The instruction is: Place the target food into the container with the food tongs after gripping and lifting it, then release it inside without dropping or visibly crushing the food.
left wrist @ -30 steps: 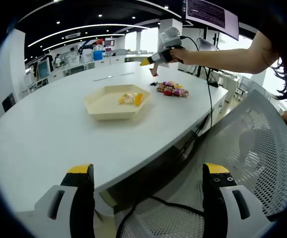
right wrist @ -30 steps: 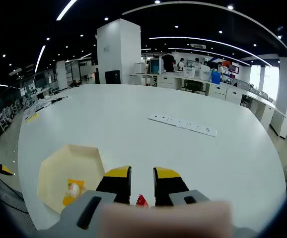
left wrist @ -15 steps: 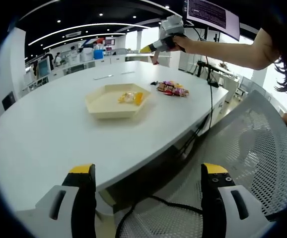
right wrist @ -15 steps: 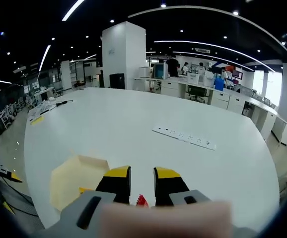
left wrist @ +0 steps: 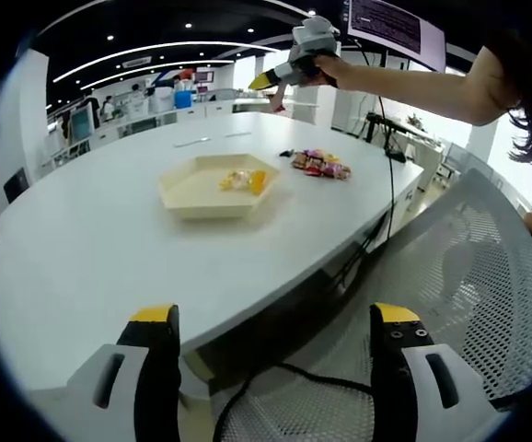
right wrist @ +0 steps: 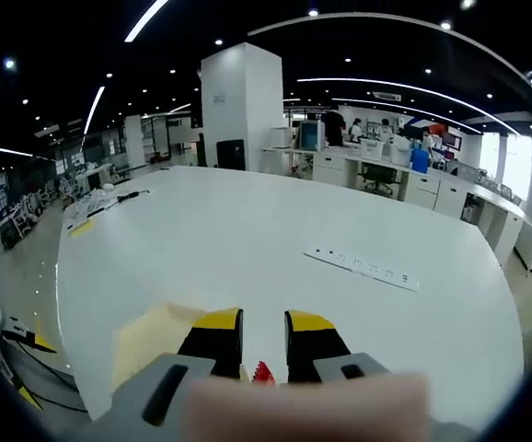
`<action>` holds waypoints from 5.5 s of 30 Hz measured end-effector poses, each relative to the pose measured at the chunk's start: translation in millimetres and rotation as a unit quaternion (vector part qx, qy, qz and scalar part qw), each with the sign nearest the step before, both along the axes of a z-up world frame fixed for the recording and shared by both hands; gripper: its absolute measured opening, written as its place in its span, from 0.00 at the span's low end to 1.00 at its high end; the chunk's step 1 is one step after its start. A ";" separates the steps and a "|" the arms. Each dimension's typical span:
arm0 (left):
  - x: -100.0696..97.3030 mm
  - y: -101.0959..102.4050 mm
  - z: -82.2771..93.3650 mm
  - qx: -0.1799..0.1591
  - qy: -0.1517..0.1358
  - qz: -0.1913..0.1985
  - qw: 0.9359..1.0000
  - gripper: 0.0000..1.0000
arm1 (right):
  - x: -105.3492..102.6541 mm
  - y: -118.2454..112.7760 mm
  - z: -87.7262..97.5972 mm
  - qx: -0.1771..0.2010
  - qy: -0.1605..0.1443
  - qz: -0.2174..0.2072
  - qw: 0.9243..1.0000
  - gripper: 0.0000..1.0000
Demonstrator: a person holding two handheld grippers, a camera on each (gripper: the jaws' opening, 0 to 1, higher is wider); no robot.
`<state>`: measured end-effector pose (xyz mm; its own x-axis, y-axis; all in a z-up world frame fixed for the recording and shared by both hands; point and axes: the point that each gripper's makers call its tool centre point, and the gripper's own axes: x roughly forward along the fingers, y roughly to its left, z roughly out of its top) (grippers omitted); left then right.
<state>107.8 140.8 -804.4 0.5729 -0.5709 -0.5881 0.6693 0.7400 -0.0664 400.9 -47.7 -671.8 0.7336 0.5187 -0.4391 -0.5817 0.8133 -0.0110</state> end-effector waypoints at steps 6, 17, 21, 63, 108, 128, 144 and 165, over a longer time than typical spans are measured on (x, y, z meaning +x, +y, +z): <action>0.6 0.4 1.1 -0.002 -0.003 0.003 1.000 0.81 | -1.9 21.2 3.0 0.008 0.002 0.018 1.000 0.17; 1.4 0.7 2.5 -0.004 -0.007 0.005 1.000 0.80 | -5.6 75.3 5.4 0.018 0.004 0.059 0.998 0.17; 1.7 0.9 2.6 -0.004 -0.008 0.006 1.000 0.79 | -8.8 97.3 2.9 0.020 0.008 0.078 0.997 0.17; 5.0 0.1 7.2 -0.014 -0.020 0.009 1.000 0.83 | -25.7 117.5 -1.6 -0.013 -0.003 0.147 0.989 0.27; 4.8 -0.9 2.3 -0.004 -0.014 0.008 1.000 0.99 | -53.4 -82.1 -70.6 -0.020 0.052 -0.008 0.998 0.29; 4.6 0.4 0.3 0.000 -0.009 0.009 1.000 0.99 | -82.7 -146.2 -112.0 -0.012 0.092 -0.081 0.992 0.29; 3.8 1.1 -1.8 0.004 -0.004 0.008 1.000 0.99 | -101.2 -167.8 -144.6 -0.027 0.111 -0.099 0.989 0.29; 2.4 0.9 -3.0 0.007 0.001 0.009 1.000 0.99 | -89.7 -159.0 -147.1 -0.088 0.070 -0.067 0.991 0.26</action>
